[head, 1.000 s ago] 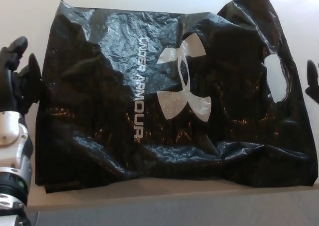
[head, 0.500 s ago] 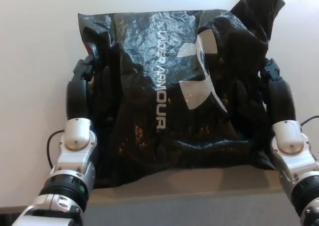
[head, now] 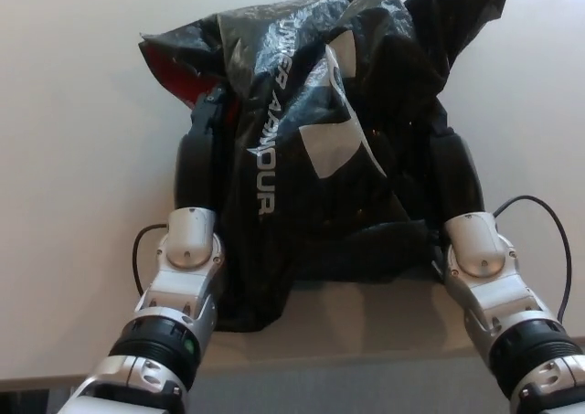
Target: A plastic bag is kept in the middle of the desk and the robot uses both its hands to grab the bag from the left and right and brings its hands close together to compress the bag
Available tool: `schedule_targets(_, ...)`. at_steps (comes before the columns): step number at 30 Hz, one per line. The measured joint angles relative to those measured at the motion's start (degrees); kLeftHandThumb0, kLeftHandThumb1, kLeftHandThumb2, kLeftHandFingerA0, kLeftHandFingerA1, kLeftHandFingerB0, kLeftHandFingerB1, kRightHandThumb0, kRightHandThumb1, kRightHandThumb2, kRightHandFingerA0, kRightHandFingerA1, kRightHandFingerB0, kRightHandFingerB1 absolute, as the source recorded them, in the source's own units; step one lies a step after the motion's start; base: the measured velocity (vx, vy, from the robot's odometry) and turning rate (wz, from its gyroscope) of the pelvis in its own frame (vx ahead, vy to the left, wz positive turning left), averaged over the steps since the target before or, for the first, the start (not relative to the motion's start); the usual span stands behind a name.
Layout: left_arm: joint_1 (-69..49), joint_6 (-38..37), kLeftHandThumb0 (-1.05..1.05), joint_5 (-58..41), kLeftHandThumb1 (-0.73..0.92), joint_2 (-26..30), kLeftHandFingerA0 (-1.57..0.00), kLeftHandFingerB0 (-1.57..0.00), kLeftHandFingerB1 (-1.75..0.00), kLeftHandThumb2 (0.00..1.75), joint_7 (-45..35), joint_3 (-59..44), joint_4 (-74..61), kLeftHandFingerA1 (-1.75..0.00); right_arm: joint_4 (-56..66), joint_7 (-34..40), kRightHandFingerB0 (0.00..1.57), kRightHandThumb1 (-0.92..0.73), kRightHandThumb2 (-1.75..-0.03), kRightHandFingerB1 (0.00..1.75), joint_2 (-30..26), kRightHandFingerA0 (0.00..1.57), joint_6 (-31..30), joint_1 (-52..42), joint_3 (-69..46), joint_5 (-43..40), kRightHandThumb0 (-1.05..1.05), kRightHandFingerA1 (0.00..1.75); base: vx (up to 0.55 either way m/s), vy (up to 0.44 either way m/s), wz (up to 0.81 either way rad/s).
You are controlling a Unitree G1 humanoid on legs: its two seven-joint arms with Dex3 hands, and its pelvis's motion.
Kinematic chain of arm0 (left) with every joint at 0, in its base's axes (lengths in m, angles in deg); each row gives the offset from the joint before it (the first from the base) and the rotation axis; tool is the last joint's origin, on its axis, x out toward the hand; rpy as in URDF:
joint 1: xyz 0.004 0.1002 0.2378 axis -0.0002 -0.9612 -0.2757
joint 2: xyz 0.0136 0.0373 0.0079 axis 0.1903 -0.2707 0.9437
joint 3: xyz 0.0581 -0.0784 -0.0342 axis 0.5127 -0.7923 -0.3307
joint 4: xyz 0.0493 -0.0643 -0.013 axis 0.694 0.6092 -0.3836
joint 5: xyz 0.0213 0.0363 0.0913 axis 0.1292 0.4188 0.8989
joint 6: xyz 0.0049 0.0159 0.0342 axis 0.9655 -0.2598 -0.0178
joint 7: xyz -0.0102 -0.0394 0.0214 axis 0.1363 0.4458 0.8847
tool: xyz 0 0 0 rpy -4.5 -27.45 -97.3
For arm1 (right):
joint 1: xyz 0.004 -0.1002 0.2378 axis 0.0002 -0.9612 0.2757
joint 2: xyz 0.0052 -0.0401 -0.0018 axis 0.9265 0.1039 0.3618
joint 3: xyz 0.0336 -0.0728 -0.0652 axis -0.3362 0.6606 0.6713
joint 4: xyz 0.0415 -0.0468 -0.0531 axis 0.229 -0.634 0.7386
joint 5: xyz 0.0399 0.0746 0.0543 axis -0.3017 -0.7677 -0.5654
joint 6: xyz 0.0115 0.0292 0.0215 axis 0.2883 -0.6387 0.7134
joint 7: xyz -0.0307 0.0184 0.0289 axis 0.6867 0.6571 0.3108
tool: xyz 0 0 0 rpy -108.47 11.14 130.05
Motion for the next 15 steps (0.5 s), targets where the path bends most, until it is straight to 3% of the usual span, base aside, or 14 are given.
schedule_targets(1, -0.07, -0.09, -0.70, 0.02, 0.84, -0.10, -0.05, -0.06, -0.29, 1.15, -0.25, 0.15, -0.62, -0.34, 0.37, -0.01, 0.02, -0.75, -1.11, 0.39, 0.07, 0.13, 0.16, 0.00, 0.30, 0.13, -0.81, 0.49, 0.00, 0.000, 0.00)
schedule_targets(2, -0.11, -0.24, -0.70, 0.01, 0.84, -0.25, -0.05, -0.06, -0.29, 1.15, -0.77, 0.29, -1.35, -0.34, 0.77, -0.01, 0.02, -0.75, -1.11, 0.39, 0.10, 0.13, 0.40, 0.00, 0.61, 0.31, -0.81, 0.49, 0.00, 0.000, 0.00)
schedule_targets(3, -0.13, -0.29, -0.70, 0.01, 0.92, -0.32, -0.04, -0.09, -0.25, 0.86, -1.04, 0.36, -1.67, -0.26, 0.92, -0.01, 0.00, -0.78, -1.12, 0.38, 0.12, 0.13, 0.51, -0.01, 0.73, 0.36, -0.85, 0.49, 0.00, 0.000, 0.00)
schedule_targets(4, -0.23, -0.47, -0.72, 0.01, 0.92, -0.50, -0.07, -0.12, -0.28, 0.85, -1.42, 0.50, -2.19, -0.30, 1.13, -0.05, 0.02, -0.78, -1.13, 0.39, 0.19, 0.07, 0.73, -0.05, 0.87, 0.40, -0.83, 0.45, 0.00, 0.000, 0.00)
schedule_targets(6, -0.44, -0.77, -0.69, 0.09, 0.92, -0.91, -0.06, -0.11, -0.29, 0.87, -1.82, 0.83, -3.00, -0.28, 1.46, -0.06, 0.03, -0.78, -1.12, 0.39, 0.34, 0.06, 1.17, -0.24, 1.07, 0.45, -0.83, 0.44, 0.00, 0.000, 0.00)
schedule_targets(7, -0.47, -0.97, -0.67, 0.18, 0.87, -1.10, -0.05, -0.06, -0.34, 1.14, -1.85, 1.03, -3.31, -0.33, 1.68, -0.06, 0.02, -0.80, -1.13, 0.38, 0.42, 0.04, 1.43, -0.38, 1.14, 0.50, -0.85, 0.43, 0.00, 0.000, 0.00)
schedule_targets(10, -0.49, -1.34, -0.67, 0.35, 0.86, -1.26, -0.05, -0.06, -0.33, 1.14, -1.94, 1.35, -3.82, -0.34, 2.06, -0.02, 0.03, -0.80, -1.13, 0.38, 0.48, 0.04, 1.85, -0.65, 1.29, 0.65, -0.85, 0.43, 0.00, 0.000, 0.00)
schedule_targets(11, -0.49, -1.49, -0.68, 0.39, 0.86, -1.25, -0.05, -0.06, -0.33, 1.14, -1.97, 1.43, -3.94, -0.34, 2.22, 0.03, 0.12, -0.92, -0.73, 0.30, 0.48, 0.12, 1.91, -0.70, 1.34, 0.72, -0.76, 0.32, 0.00, 0.000, 0.00)
schedule_targets(13, -0.49, -1.74, -0.68, 0.50, 0.86, -1.25, -0.05, -0.06, -0.33, 1.14, -2.07, 1.56, -4.12, -0.36, 2.53, 0.16, 0.11, -0.92, -0.71, 0.30, 0.49, 0.14, 2.04, -0.76, 1.42, 0.86, -0.74, 0.32, 0.00, 0.000, 0.00)
schedule_targets(14, -0.49, -1.76, -0.67, 0.57, 0.92, -1.25, -0.06, -0.10, -0.28, 0.86, -2.09, 1.61, -4.13, -0.31, 2.61, 0.21, 0.12, -0.92, -0.72, 0.30, 0.49, 0.13, 2.11, -0.78, 1.44, 0.89, -0.74, 0.33, 0.00, 0.000, 0.00)
schedule_targets(15, -0.49, -1.79, -0.67, 0.64, 0.86, -1.24, -0.05, -0.06, -0.32, 1.14, -2.09, 1.65, -4.14, -0.32, 2.67, 0.26, 0.02, -0.80, -1.11, 0.40, 0.50, 0.05, 2.24, -0.78, 1.43, 0.92, -0.84, 0.44, 0.00, 0.000, 0.00)
